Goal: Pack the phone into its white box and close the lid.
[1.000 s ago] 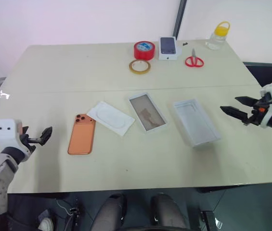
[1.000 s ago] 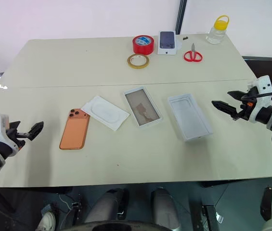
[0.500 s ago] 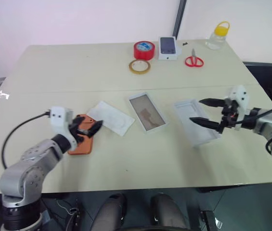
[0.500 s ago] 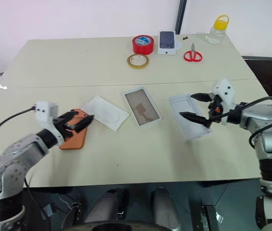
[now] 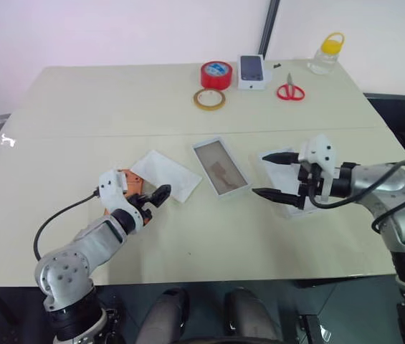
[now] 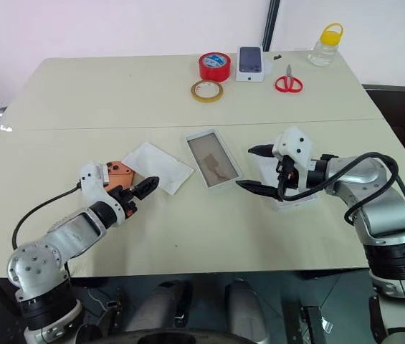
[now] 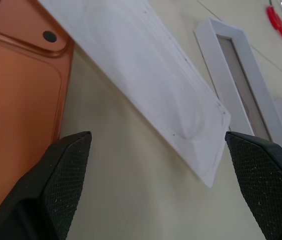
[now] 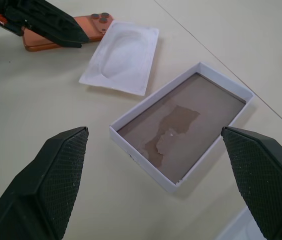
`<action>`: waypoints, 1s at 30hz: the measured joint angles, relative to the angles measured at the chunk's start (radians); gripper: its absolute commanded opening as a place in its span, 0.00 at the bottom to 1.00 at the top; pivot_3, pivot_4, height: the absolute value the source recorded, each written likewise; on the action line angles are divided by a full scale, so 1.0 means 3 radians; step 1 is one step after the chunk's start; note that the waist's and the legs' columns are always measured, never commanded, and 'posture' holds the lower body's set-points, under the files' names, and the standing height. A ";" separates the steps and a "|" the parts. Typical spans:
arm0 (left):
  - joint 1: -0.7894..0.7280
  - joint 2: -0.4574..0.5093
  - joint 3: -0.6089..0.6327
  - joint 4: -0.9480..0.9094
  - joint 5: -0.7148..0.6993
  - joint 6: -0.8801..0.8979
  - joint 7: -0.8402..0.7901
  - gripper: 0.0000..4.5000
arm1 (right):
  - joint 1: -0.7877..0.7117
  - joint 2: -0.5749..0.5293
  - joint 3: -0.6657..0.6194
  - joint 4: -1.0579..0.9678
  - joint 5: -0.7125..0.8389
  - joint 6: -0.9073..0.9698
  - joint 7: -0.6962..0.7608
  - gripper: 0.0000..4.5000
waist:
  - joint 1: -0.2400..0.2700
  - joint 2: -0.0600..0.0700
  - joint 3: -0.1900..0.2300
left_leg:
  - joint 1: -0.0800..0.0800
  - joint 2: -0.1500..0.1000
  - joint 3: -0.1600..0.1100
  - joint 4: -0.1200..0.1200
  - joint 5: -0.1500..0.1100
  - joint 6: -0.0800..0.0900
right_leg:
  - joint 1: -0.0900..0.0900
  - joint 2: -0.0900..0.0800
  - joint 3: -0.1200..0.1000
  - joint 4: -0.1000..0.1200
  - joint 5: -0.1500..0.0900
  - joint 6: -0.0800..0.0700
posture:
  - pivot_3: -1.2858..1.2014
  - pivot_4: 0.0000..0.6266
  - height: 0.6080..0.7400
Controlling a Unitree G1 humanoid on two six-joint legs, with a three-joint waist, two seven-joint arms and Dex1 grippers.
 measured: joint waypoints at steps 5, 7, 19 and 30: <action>-0.0153 -0.0117 -0.0052 0.0148 -0.0061 0.0003 0.0270 1.00 | -0.0054 0.0121 0.0075 0.0000 0.0000 -0.0014 -0.0019 0.99 | 0.0037 0.0000 0.0000 | 0.0000 0.0000 0.0001 -0.0001 0.0000 0.0000 | -0.0001 0.0000 0.0001 0.0000 0.0000 0.0000 | 0.52 0.24 1.00; -0.0228 -0.0151 -0.0063 0.0231 -0.0072 -0.0018 0.0324 1.00 | -0.0073 0.0146 0.0084 0.0000 -0.0002 -0.0019 -0.0027 0.99 | 0.0055 0.0000 -0.0001 | 0.0000 -0.0001 0.0002 0.0000 0.0000 0.0000 | 0.0000 0.0000 0.0001 0.0000 0.0000 0.0000 | 0.52 0.24 1.00; -0.0462 -0.0232 -0.0069 0.0720 -0.0088 -0.0297 0.0477 0.38 | -0.0020 0.0210 0.0102 -0.0002 -0.0017 -0.0085 -0.0127 1.00 | 0.0058 -0.0001 -0.0002 | 0.0000 -0.0002 0.0001 0.0000 0.0000 0.0000 | 0.0001 -0.0002 0.0001 -0.0001 0.0000 0.0000 | 0.52 0.24 1.00; -0.0515 -0.0208 -0.0036 0.0881 -0.0369 -0.0404 0.0586 0.01 | 0.0057 0.0268 0.0113 -0.0058 -0.0016 -0.0085 -0.0225 1.00 | 0.0050 -0.0003 -0.0001 | 0.0000 -0.0001 0.0001 0.0000 0.0000 -0.0001 | -0.0001 0.0000 0.0001 -0.0001 0.0000 0.0000 | 0.52 0.24 1.00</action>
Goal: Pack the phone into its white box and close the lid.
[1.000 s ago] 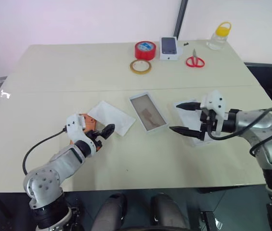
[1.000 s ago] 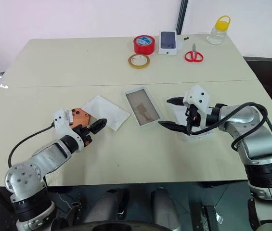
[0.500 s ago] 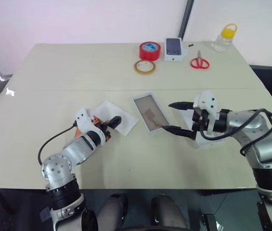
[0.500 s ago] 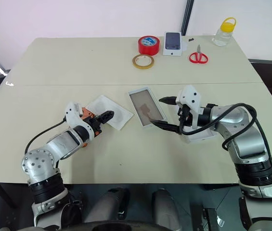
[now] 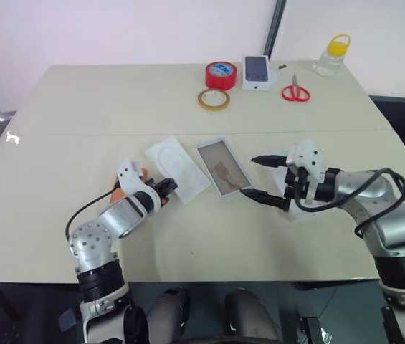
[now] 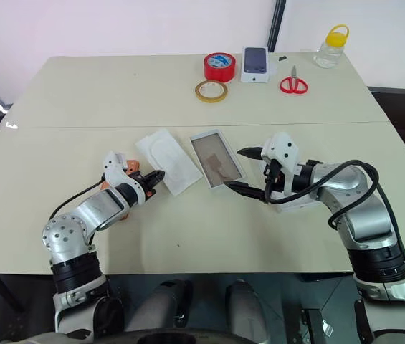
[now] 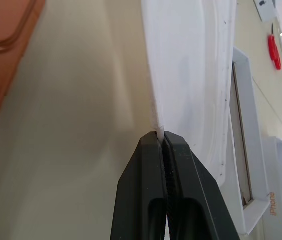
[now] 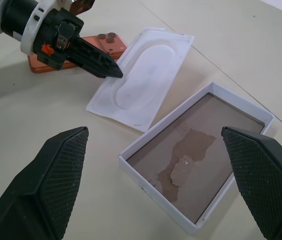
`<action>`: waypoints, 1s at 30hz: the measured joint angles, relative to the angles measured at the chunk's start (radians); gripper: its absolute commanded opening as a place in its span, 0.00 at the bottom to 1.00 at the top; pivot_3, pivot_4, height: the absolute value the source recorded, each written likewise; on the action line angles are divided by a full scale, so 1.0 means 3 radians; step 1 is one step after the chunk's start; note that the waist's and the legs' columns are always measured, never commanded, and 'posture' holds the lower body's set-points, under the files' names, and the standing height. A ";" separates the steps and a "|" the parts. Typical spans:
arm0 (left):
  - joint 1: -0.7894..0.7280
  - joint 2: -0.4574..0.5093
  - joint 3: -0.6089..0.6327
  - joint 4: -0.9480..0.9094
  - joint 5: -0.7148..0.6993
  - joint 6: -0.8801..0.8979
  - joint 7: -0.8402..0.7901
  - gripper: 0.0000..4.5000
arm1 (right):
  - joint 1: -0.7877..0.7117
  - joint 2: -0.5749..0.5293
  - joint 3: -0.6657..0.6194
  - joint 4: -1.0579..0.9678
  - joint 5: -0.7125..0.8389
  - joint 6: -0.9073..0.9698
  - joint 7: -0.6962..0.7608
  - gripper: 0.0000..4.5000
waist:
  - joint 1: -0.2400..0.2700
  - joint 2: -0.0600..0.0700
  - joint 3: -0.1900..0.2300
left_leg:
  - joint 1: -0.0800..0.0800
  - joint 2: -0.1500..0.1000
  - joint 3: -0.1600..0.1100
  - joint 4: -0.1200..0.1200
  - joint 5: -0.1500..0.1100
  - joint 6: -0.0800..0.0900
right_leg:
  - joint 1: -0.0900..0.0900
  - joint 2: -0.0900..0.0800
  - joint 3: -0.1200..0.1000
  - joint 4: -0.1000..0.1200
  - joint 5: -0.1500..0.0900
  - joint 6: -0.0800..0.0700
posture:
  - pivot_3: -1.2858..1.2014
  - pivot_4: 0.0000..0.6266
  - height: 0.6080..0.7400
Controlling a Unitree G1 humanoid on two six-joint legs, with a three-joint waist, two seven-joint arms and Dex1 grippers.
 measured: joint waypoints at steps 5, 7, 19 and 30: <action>0.0001 0.0077 0.0008 0.0018 -0.0173 -0.0080 0.0057 0.01 | -0.0003 -0.0055 0.0271 -0.0085 -0.0176 -0.0050 0.0027 1.00 | 0.0000 -0.0001 0.0001 | 0.0000 0.0000 0.0000 0.0000 0.0000 0.0000 | -0.0001 0.0000 0.0000 0.0000 0.0000 0.0000 | 0.52 0.24 1.00; 0.0000 0.0159 0.0017 0.0019 -0.0243 -0.0112 0.0056 0.01 | -0.0019 -0.0118 0.0482 -0.0066 -0.0402 -0.0163 0.0061 1.00 | -0.0004 -0.0001 0.0001 | 0.0000 0.0000 0.0000 0.0000 0.0000 -0.0001 | -0.0001 0.0000 0.0000 0.0000 0.0000 0.0000 | 0.52 0.24 1.00; -0.0049 0.0740 -0.0109 0.0123 -0.0323 -0.0165 -0.0138 0.00 | -0.0644 -0.0044 0.1205 0.1065 -0.1304 -0.0935 0.0313 0.88 | -0.0006 -0.0004 0.0002 | -0.0001 0.0000 0.0000 -0.0001 0.0002 -0.0003 | -0.0003 0.0000 0.0000 0.0001 0.0000 0.0000 | 0.52 0.24 1.00; -0.0037 0.0898 -0.0123 0.0151 -0.0326 -0.0218 -0.0186 0.00 | -0.0802 -0.0048 0.1253 0.1263 -0.1373 -0.1239 0.0733 0.01 | -0.0008 -0.0004 0.0002 | -0.0001 0.0000 -0.0001 0.0000 0.0002 -0.0003 | -0.0003 0.0000 0.0000 0.0001 0.0000 0.0000 | 0.52 0.24 1.00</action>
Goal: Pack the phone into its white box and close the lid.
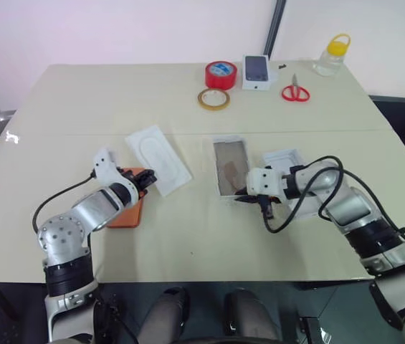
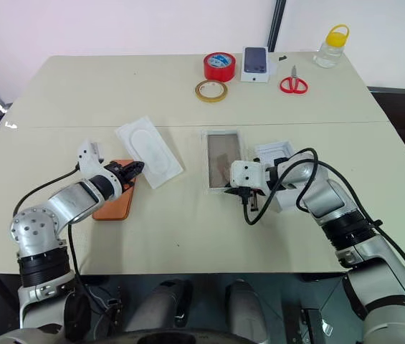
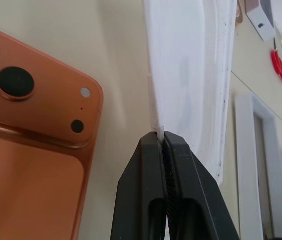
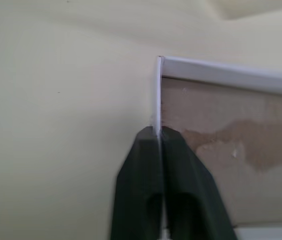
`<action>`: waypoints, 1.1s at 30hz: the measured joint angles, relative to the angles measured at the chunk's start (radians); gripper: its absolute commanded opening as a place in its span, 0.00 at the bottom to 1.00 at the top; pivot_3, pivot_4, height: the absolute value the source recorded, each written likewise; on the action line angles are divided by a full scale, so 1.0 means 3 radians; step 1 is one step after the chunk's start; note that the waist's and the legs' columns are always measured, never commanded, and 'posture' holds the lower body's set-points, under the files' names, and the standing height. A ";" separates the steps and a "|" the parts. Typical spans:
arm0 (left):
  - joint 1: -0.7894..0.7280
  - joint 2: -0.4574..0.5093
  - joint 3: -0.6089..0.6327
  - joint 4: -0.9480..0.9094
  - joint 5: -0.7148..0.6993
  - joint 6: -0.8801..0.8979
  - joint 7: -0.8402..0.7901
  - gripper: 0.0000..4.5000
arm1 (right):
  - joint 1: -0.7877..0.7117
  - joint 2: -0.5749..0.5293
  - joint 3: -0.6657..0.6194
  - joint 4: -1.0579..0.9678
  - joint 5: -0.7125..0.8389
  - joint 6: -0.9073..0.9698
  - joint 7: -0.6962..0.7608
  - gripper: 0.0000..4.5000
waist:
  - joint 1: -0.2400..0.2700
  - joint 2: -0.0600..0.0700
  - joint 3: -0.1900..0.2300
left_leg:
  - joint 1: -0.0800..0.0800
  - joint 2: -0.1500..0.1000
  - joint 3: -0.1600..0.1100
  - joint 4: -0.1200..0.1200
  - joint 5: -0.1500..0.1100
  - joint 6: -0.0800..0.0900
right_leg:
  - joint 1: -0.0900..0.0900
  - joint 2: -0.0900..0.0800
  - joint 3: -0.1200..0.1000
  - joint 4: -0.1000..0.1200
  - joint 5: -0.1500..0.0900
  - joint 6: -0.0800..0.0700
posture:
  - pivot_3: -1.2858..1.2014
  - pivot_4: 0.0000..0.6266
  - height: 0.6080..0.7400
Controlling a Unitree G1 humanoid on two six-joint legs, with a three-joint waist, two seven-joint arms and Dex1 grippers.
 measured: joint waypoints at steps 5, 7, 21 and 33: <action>-0.0114 0.0168 0.0045 0.0146 -0.0047 -0.0033 -0.0049 0.00 | 0.0065 0.0012 -0.0003 -0.0450 0.0037 0.0171 0.0069 0.01 | -0.0005 0.0000 0.0000 | -0.0001 0.0001 -0.0002 -0.0002 0.0000 -0.0001 | -0.0003 0.0000 0.0000 0.0001 0.0000 0.0000 | 0.52 0.24 1.00; -0.0182 0.0258 0.0074 0.0196 -0.0084 -0.0035 -0.0068 0.00 | 0.0159 0.0032 0.0009 -0.0788 0.0076 0.0322 0.0074 0.01 | -0.0002 0.0000 0.0000 | -0.0001 0.0001 -0.0002 -0.0002 0.0000 -0.0001 | -0.0002 0.0000 0.0000 0.0000 0.0000 0.0000 | 0.52 0.24 1.00; -0.0214 0.0399 0.0011 0.0231 -0.0398 0.0045 -0.0035 0.00 | 0.0109 0.0660 0.0471 -0.1061 -0.0399 0.1266 -0.0552 0.19 | -0.0017 -0.0001 -0.0001 | -0.0001 0.0000 -0.0004 -0.0003 0.0002 -0.0003 | -0.0005 0.0000 -0.0001 0.0003 0.0000 0.0000 | 0.52 0.24 1.00; -0.0184 0.0451 -0.0294 0.0094 -0.0822 0.0139 0.0149 0.00 | 0.0134 0.0306 -0.0186 -0.1326 0.0118 0.1354 -0.0394 0.61 | 0.0010 -0.0002 -0.0001 | -0.0002 -0.0002 -0.0005 -0.0003 0.0002 -0.0003 | -0.0003 -0.0002 -0.0001 0.0000 0.0000 0.0000 | 0.52 0.24 1.00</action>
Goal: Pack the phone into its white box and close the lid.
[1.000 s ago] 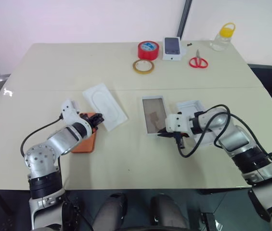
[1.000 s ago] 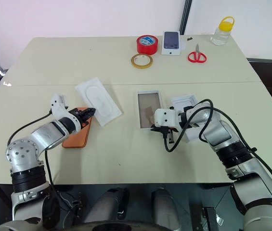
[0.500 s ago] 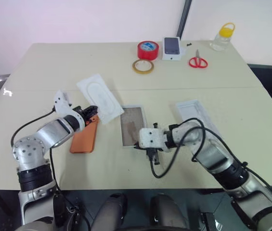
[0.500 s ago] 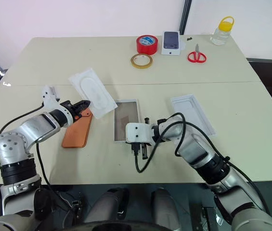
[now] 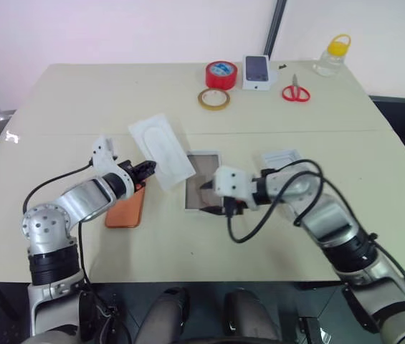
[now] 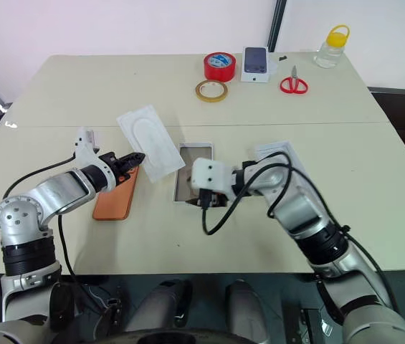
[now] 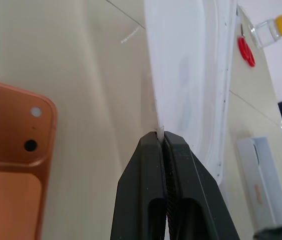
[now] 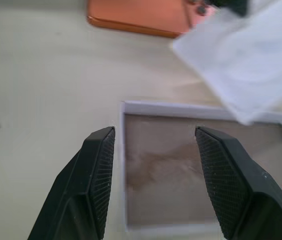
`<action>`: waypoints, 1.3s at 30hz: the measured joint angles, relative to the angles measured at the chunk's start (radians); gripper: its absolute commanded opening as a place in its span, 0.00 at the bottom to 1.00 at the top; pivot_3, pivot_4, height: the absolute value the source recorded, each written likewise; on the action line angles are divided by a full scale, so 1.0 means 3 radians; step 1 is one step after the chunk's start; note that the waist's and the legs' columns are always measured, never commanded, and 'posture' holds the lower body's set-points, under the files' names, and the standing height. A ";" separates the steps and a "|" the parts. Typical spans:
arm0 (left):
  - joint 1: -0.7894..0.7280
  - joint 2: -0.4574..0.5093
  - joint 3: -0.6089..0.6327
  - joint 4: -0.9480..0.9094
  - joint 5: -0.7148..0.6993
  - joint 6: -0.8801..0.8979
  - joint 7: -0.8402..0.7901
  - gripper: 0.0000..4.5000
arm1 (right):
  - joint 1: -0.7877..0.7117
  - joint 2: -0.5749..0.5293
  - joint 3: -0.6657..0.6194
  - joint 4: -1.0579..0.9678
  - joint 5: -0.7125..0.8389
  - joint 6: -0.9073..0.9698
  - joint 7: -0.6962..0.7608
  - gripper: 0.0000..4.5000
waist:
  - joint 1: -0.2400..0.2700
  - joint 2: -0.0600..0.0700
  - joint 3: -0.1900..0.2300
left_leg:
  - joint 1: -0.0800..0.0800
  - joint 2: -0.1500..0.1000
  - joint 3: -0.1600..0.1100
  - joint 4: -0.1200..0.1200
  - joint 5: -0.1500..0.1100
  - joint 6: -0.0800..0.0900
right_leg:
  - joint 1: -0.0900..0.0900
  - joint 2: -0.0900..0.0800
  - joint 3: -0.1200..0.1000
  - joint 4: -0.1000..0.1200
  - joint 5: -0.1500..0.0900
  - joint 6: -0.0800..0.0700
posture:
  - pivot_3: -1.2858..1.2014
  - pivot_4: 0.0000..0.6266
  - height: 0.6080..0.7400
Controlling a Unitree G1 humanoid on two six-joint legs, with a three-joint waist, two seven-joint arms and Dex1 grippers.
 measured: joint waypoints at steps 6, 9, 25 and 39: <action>-0.0006 0.0055 -0.0445 0.0031 -0.0352 0.0136 0.0163 0.00 | 0.0110 -0.0281 -0.0251 0.0093 0.0038 -0.0120 0.0002 0.61 | -0.0044 0.0000 0.0000 | 0.0001 0.0003 0.0001 -0.0002 0.0000 -0.0001 | -0.0003 0.0003 0.0002 0.0005 0.0000 0.0000 | 0.52 0.24 1.00; -0.0034 0.0145 -0.0619 0.0090 -0.0439 0.0186 0.0206 0.00 | 0.0120 -0.0280 -0.0249 0.0124 0.0039 -0.0149 -0.0029 0.61 | -0.0080 0.0000 0.0000 | 0.0001 0.0003 0.0001 -0.0001 0.0001 -0.0001 | -0.0003 0.0002 0.0002 0.0006 0.0000 0.0000 | 0.52 0.24 1.00; -0.0209 0.0212 -0.0804 0.0236 -0.0506 0.0011 0.0155 0.86 | 0.0161 -0.0224 -0.0223 0.0130 0.0039 -0.0205 -0.0161 0.62 | -0.0077 0.0000 0.0000 | 0.0000 0.0002 0.0000 0.0000 0.0002 -0.0002 | -0.0002 0.0001 0.0002 0.0005 0.0000 0.0000 | 0.52 0.24 1.00; -0.0086 0.0788 -0.0755 0.0084 0.0623 -0.0356 -0.1000 0.88 | -0.0110 0.0266 -0.0294 0.0254 0.0238 0.0333 -0.0590 0.01 | -0.0099 0.0001 0.0000 | 0.0000 0.0003 0.0000 -0.0006 0.0003 -0.0005 | -0.0006 0.0003 0.0002 0.0006 0.0000 -0.0001 | 0.52 0.24 1.00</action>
